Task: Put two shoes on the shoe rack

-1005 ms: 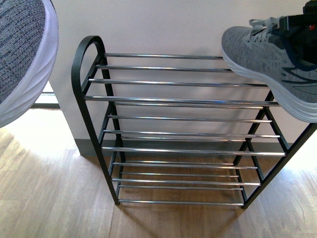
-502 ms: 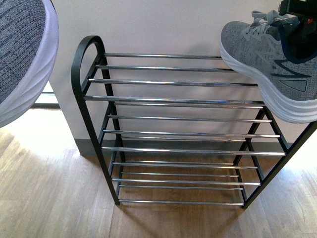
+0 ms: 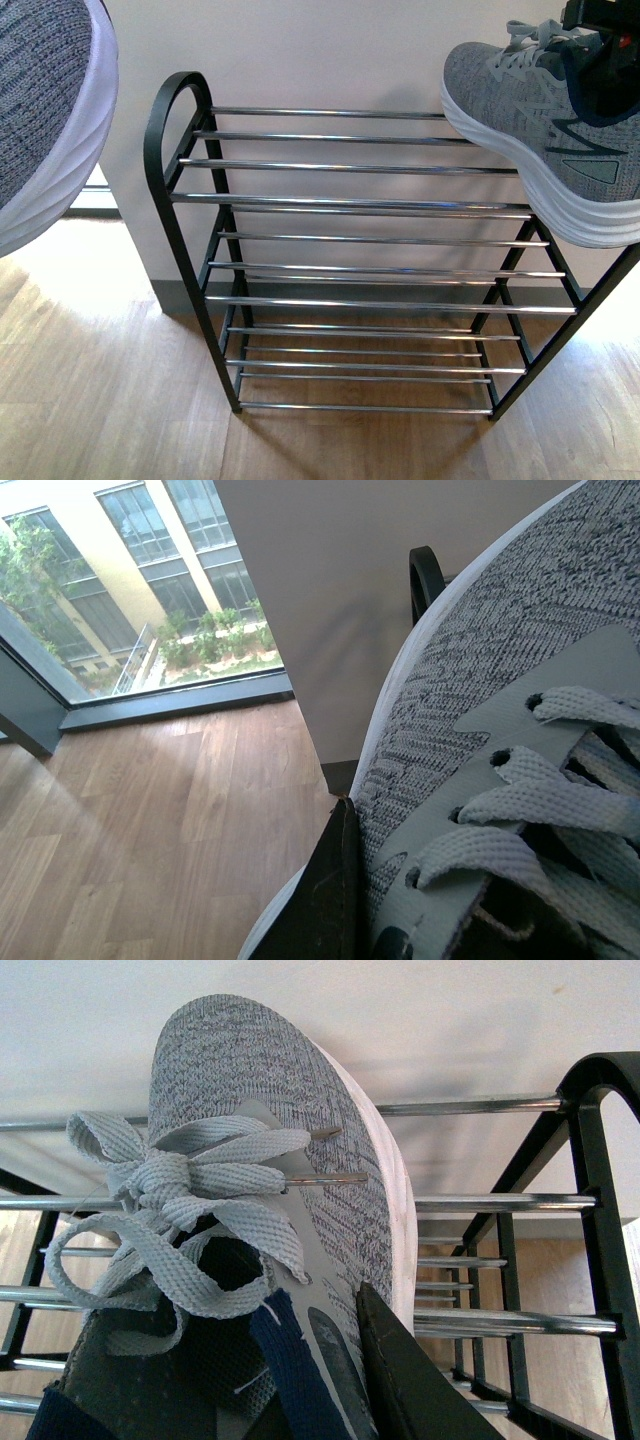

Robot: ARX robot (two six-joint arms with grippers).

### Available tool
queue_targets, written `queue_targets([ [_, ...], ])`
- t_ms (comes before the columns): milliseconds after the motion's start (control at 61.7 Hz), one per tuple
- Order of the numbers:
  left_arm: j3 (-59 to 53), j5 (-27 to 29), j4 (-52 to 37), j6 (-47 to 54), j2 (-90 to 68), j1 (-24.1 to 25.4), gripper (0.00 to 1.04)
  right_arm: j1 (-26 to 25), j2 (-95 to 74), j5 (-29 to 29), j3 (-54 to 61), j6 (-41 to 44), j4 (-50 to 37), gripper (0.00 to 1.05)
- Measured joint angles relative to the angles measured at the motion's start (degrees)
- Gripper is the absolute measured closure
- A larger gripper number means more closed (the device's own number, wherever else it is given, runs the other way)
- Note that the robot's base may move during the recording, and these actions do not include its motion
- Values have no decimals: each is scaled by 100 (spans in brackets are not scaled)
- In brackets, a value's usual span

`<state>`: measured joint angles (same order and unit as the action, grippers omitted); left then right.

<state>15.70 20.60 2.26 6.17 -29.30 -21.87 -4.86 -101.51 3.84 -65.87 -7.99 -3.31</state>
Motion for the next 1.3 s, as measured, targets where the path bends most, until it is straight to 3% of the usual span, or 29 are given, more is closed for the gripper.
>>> queue_targets([
  [1296,0,0,0,0,0,0,103,-160,-603,-225,-223,-70,-118,103],
])
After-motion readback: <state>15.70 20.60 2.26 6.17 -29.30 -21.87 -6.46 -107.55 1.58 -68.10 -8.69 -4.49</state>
